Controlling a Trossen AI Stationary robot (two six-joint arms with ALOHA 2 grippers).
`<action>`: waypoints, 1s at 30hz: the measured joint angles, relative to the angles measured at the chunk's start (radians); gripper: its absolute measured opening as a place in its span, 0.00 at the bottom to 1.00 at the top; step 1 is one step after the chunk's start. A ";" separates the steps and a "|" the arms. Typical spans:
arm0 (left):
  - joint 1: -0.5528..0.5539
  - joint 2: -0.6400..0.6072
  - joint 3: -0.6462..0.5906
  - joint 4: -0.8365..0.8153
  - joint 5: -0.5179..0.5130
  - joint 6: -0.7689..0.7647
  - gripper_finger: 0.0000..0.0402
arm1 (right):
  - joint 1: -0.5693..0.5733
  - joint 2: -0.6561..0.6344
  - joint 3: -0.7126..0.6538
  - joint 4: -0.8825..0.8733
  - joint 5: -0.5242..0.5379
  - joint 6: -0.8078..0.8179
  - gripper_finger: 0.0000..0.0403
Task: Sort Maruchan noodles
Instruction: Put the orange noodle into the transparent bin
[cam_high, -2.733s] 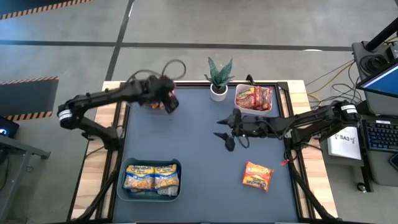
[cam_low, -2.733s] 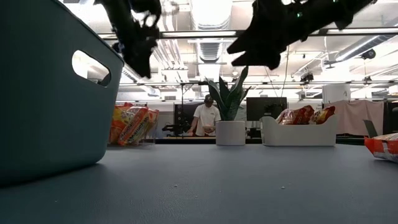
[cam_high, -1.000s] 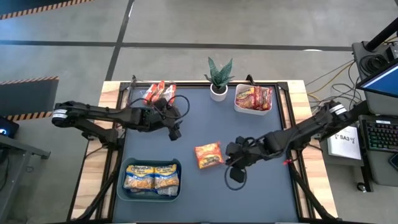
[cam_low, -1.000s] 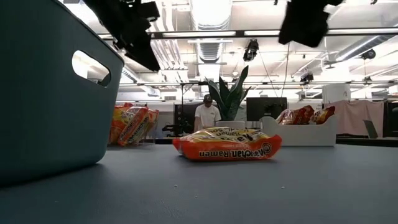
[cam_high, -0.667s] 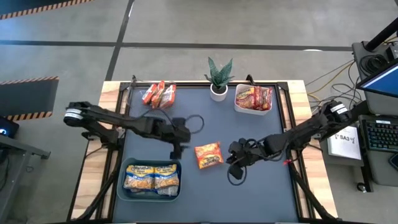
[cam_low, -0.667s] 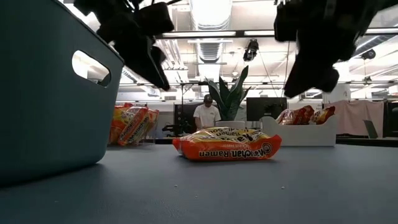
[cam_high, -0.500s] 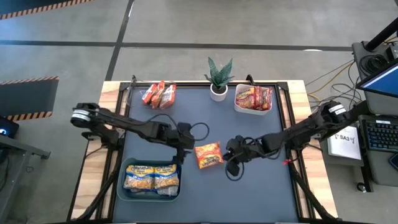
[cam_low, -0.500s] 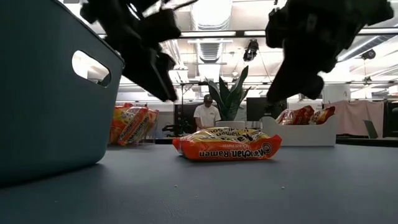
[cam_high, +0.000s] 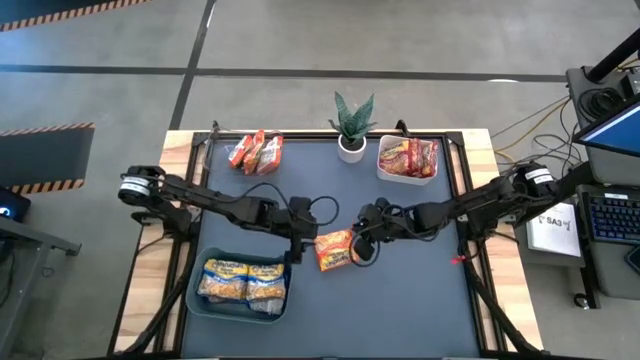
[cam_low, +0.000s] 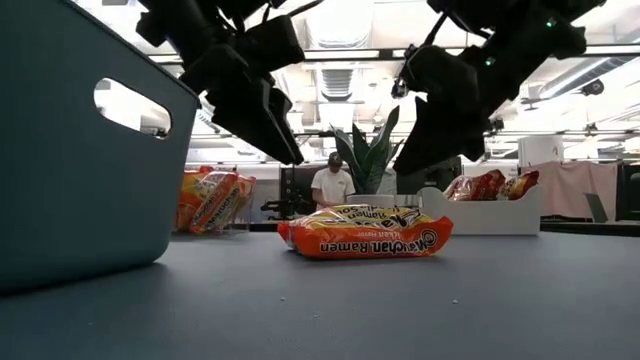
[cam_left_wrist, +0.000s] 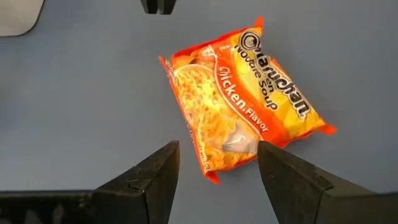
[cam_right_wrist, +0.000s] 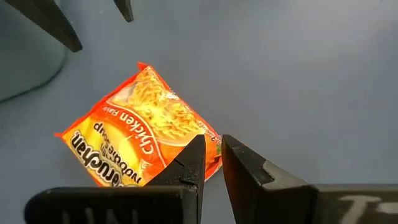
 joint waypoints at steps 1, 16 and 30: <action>0.000 -0.005 0.000 -0.002 -0.002 -0.007 0.49 | -0.002 0.000 0.000 -0.001 0.000 -0.005 0.11; 0.014 0.005 0.090 0.086 -0.006 -0.009 0.49 | -0.006 0.008 0.001 0.010 -0.194 0.080 0.11; 0.012 -0.042 0.098 0.070 -0.024 -0.021 0.49 | -0.039 0.309 -0.001 0.504 -0.179 -0.121 0.11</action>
